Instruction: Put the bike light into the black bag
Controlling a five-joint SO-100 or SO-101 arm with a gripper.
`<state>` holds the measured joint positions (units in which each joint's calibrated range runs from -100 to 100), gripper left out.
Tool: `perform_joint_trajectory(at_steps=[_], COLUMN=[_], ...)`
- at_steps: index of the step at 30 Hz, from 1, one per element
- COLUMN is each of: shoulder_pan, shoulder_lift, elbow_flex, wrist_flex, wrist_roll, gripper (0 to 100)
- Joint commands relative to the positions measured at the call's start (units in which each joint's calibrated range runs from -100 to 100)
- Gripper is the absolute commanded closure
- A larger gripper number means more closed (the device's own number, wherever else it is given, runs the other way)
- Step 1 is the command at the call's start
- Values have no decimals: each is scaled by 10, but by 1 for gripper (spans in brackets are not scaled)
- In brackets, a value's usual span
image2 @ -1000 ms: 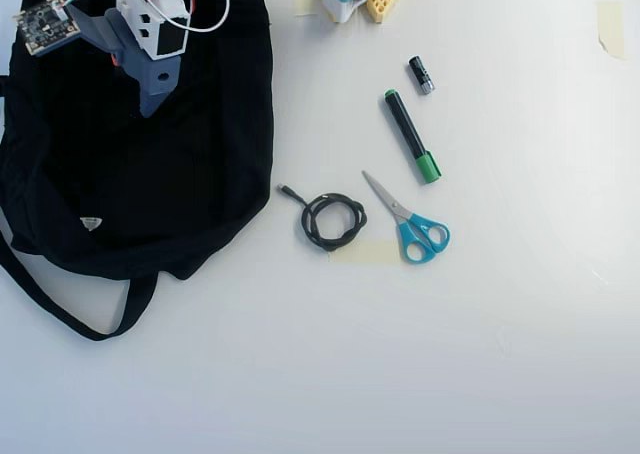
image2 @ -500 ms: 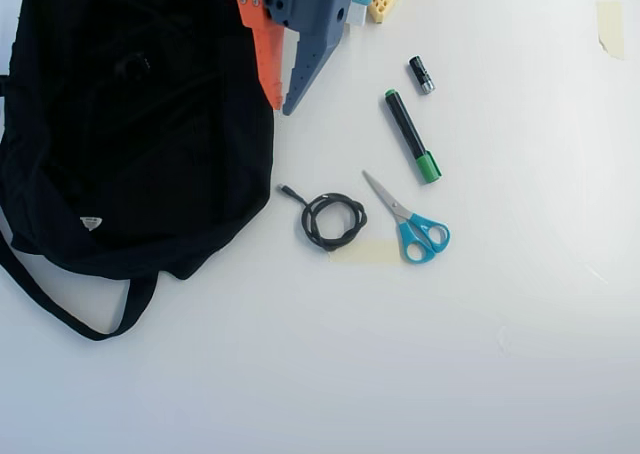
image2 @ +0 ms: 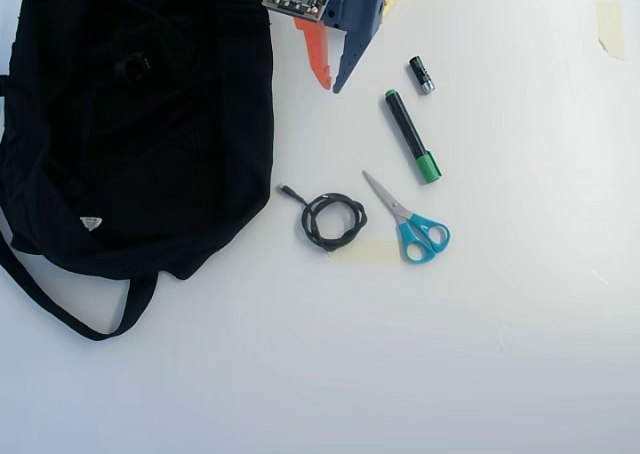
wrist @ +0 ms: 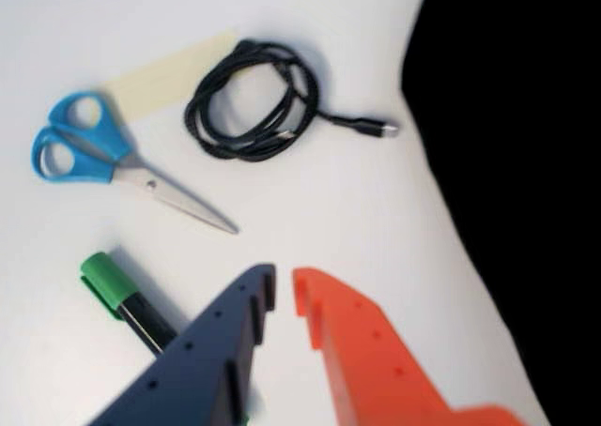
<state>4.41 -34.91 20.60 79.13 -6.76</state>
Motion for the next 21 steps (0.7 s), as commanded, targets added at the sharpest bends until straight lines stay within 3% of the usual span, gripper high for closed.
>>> perform_joint_trajectory(at_steps=[1,8,14,21], shoulder_pan=[-10,-25,-26,-28], shoulder_lift=[-64,-157,-286,-464], elbow_flex=[79,238,369,527], wrist_flex=[-63,-132,-132,-132], wrist_roll=[2,3,53,57], gripper=[98,98,98,98])
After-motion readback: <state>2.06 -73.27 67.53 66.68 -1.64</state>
